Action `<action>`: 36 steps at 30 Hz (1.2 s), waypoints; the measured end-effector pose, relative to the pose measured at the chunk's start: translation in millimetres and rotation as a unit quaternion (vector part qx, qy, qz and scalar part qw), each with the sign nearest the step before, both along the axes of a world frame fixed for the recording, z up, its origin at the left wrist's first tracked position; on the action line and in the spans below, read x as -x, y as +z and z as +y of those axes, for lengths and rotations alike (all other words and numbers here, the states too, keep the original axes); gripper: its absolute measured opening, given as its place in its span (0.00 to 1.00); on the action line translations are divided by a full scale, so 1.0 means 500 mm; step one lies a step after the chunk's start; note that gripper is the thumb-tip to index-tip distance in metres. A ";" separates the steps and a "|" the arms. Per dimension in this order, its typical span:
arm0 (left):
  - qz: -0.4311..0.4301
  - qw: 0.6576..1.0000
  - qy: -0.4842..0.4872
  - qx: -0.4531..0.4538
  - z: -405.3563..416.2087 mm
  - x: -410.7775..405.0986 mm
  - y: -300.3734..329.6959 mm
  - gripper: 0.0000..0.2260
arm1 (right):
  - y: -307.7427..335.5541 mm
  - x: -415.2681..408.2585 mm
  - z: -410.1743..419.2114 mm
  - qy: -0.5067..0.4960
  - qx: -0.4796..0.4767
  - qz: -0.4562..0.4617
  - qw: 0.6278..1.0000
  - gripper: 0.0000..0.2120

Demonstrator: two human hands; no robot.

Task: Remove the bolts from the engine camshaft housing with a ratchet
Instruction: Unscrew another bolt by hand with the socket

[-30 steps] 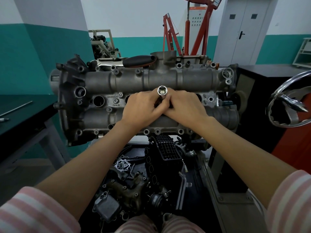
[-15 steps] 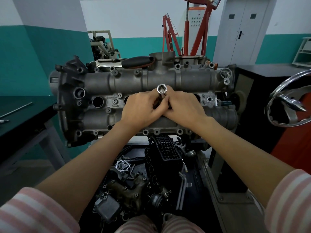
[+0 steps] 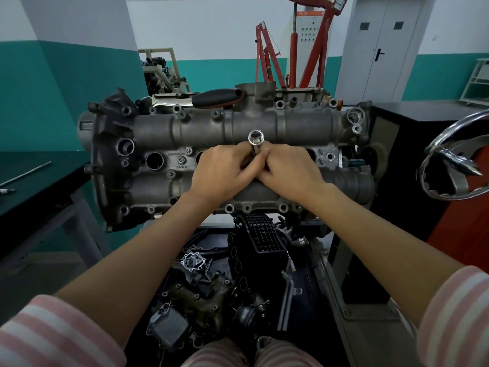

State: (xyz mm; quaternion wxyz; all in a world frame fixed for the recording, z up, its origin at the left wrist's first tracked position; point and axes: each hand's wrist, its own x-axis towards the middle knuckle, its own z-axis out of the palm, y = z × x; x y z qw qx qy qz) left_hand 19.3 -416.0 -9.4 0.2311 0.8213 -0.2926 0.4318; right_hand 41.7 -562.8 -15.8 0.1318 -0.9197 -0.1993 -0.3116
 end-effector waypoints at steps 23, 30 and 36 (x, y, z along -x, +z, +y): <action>0.004 1.000 -0.002 -0.002 0.002 0.002 0.000 0.12 | 0.005 0.008 0.003 0.006 -0.031 -0.005 0.999 0.07; 0.024 1.000 -0.004 -0.011 0.000 0.009 0.003 0.13 | 0.005 0.008 0.003 0.026 -0.043 -0.015 0.999 0.08; 0.032 0.998 0.022 -0.040 -0.001 0.002 0.010 0.19 | 0.005 0.018 -0.002 0.058 -0.112 -0.035 0.991 0.06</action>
